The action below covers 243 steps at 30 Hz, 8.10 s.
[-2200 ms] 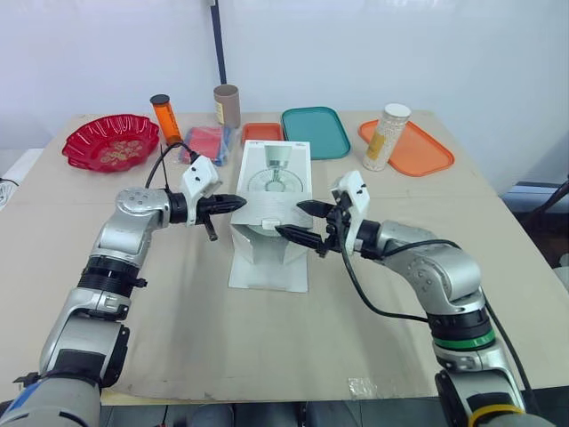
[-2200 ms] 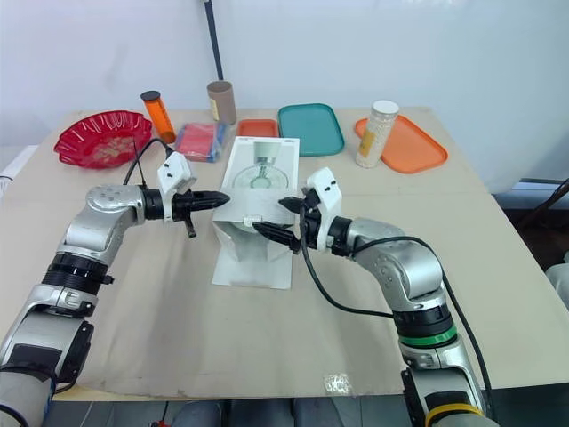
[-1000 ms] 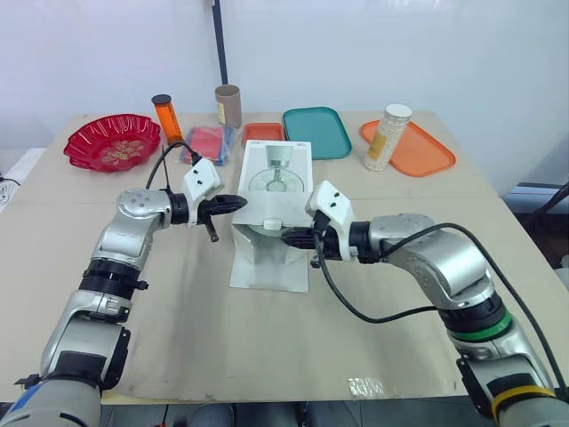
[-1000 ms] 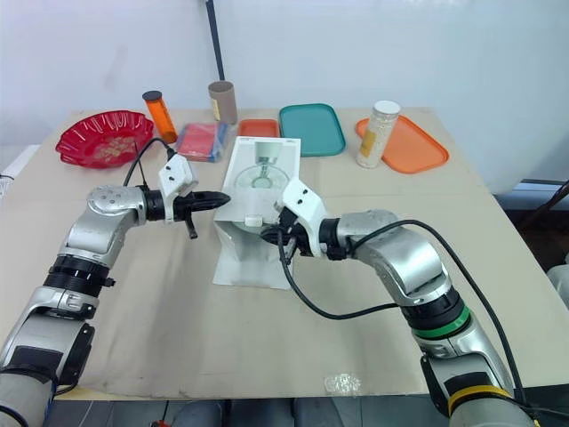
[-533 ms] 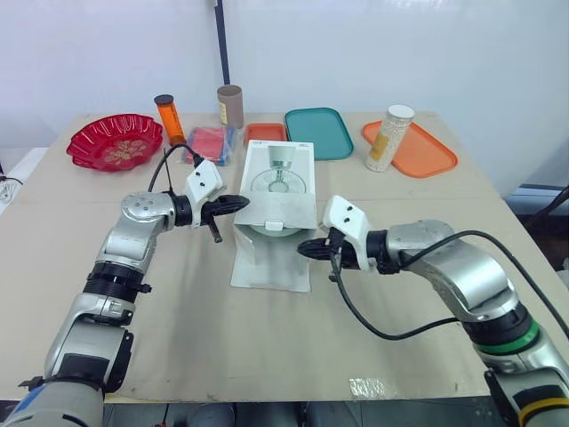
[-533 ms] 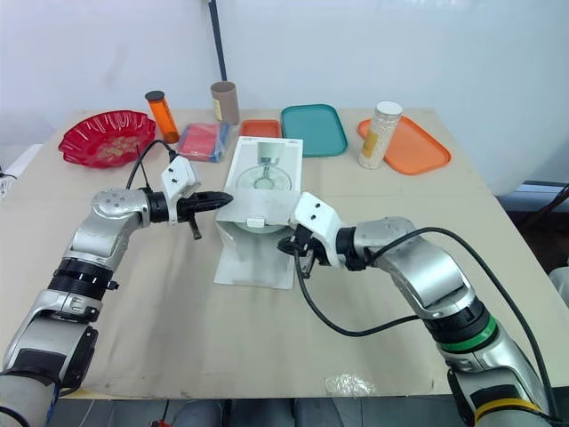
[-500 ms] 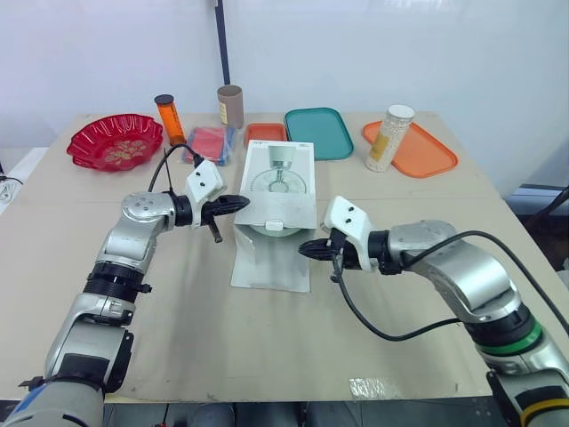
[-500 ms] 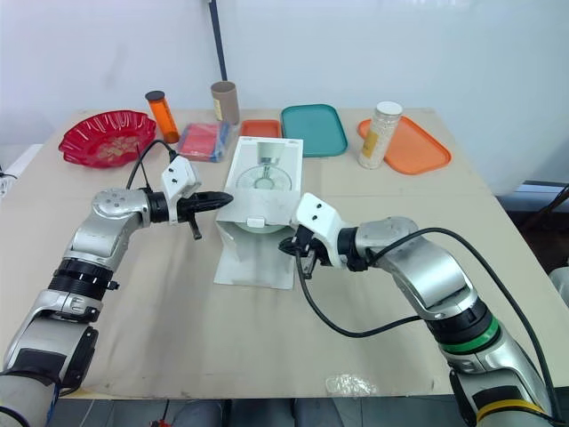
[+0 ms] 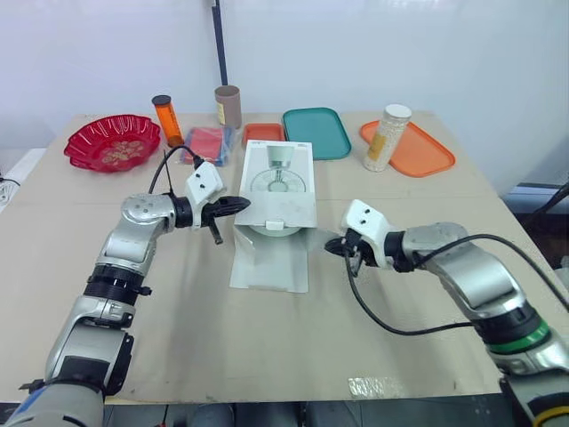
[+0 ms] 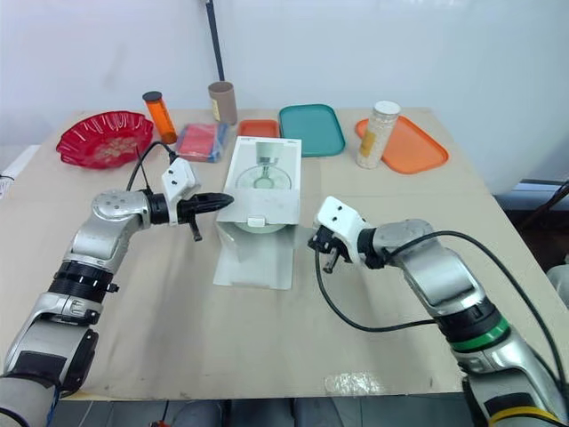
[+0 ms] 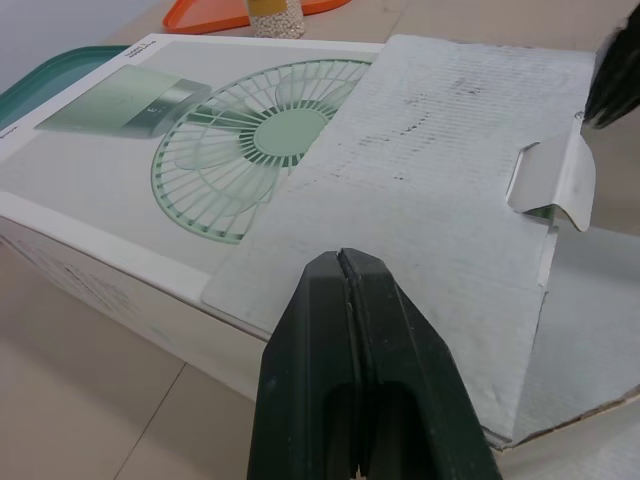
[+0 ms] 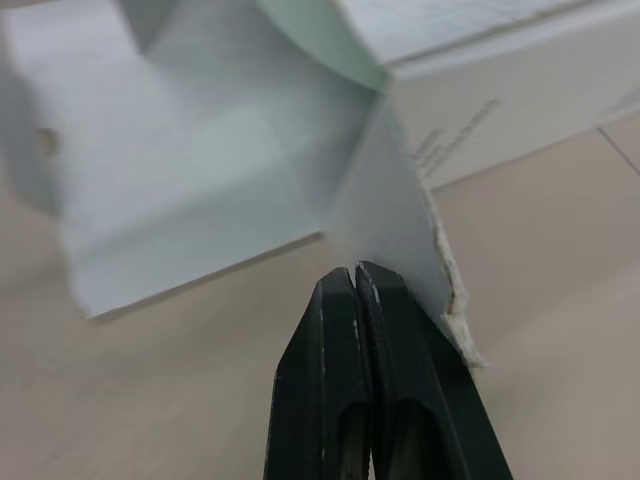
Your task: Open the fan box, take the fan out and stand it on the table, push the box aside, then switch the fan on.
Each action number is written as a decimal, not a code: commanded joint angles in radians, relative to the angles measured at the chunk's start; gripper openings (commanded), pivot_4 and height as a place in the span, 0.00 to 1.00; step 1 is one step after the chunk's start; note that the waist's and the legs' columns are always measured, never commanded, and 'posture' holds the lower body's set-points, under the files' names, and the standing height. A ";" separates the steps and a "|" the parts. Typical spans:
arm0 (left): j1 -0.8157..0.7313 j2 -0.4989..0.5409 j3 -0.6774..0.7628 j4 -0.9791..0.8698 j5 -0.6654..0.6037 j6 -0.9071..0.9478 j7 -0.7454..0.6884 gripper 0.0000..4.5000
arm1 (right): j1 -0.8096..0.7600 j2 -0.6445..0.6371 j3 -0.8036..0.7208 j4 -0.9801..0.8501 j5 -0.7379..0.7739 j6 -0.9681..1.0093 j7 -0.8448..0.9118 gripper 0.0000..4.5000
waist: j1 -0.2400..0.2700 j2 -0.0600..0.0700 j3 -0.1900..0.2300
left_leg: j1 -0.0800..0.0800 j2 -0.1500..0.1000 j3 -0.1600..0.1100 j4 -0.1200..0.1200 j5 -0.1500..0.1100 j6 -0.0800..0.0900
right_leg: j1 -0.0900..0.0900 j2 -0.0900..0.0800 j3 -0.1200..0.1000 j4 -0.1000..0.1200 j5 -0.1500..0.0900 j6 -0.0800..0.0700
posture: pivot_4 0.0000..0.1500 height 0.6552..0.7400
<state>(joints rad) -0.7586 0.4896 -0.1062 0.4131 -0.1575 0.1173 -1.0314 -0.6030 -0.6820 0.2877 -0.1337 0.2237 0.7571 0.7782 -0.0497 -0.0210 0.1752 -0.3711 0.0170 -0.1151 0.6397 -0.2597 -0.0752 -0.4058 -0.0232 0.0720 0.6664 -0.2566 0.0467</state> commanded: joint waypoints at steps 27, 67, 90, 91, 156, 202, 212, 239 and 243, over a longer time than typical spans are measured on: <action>0.043 0.008 0.000 -0.048 0.007 0.036 0.000 0.00 | 0.014 0.068 -0.092 -0.064 0.025 0.011 -0.003 0.01 | -0.022 0.000 0.000 | 0.000 0.000 0.000 -0.001 0.000 0.000 | 0.000 0.000 0.000 0.000 0.000 0.000 | 1.00 1.00; 0.107 0.135 -0.017 -0.388 -0.084 0.159 -0.155 0.00 | -0.129 0.242 -0.085 0.141 0.004 -0.083 -0.049 0.01 | -0.025 0.000 0.000 | 0.000 0.000 -0.001 -0.001 0.000 0.001 | 0.000 0.000 -0.001 0.000 0.000 0.000 | 1.00 1.00; 0.085 0.309 -0.102 -0.380 0.087 -0.002 -0.223 0.00 | -0.117 0.267 -0.075 0.155 -0.020 -0.127 -0.033 0.01 | -0.027 0.001 0.000 | 0.000 0.001 -0.001 -0.001 0.000 0.001 | 0.000 0.001 -0.001 0.000 0.000 0.000 | 1.00 1.00; 0.085 0.322 -0.100 -0.368 0.093 -0.016 -0.229 0.00 | -0.117 0.268 -0.075 0.157 -0.021 -0.129 -0.032 0.01 | -0.026 0.001 0.000 | 0.000 0.001 -0.001 -0.001 0.000 0.001 | 0.000 0.001 0.000 0.000 0.000 0.000 | 1.00 1.00; 0.494 -0.032 0.252 -1.024 -0.579 0.831 0.409 0.00 | -0.214 0.240 -0.071 0.224 -0.058 -0.168 0.034 0.01 | -0.025 0.000 0.000 | 0.000 0.000 -0.001 -0.001 0.000 0.001 | 0.000 -0.001 0.000 0.000 0.000 0.000 | 1.00 1.00; 0.483 -0.536 0.389 -0.514 -0.989 0.827 0.851 0.53 | -0.236 0.157 -0.073 0.220 -0.106 -0.174 0.091 0.00 | -0.017 0.000 0.000 | 0.000 -0.001 -0.001 -0.001 0.001 0.000 | 0.001 -0.001 0.000 0.000 0.000 -0.001 | 1.00 1.00; 0.452 -0.558 0.404 -0.473 -1.022 0.816 0.880 0.53 | -0.237 0.162 -0.071 0.217 -0.112 -0.179 0.091 0.00 | -0.017 0.000 0.000 | 0.000 -0.001 -0.001 -0.001 0.001 -0.001 | 0.000 -0.001 0.000 0.000 0.000 -0.001 | 1.00 1.00; 0.401 -0.608 0.418 -0.380 -1.062 0.778 0.904 0.53 | -0.200 0.134 -0.076 0.161 -0.113 -0.151 0.080 0.00 | -0.004 0.000 0.000 | 0.000 -0.001 -0.001 -0.001 0.002 -0.001 | 0.000 -0.001 0.000 -0.001 0.000 0.000 | 1.00 1.00; 0.391 -0.616 0.417 -0.369 -1.060 0.774 0.904 0.53 | -0.200 0.135 -0.075 0.161 -0.113 -0.151 0.078 0.00 | -0.003 0.000 0.000 | 0.000 -0.002 -0.001 -0.001 0.002 -0.001 | 0.000 -0.001 0.000 -0.001 0.000 0.000 | 1.00 1.00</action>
<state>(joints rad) -0.3498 -0.1183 0.3057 0.0501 -1.1909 0.9074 -0.1224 -0.7958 -0.5380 0.2351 0.0626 0.1121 0.6081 0.8631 -0.0528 -0.0209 0.1754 -0.3713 0.0155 -0.1164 0.6384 -0.2581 -0.0766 -0.4054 -0.0244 0.0721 0.6653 -0.2567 0.0465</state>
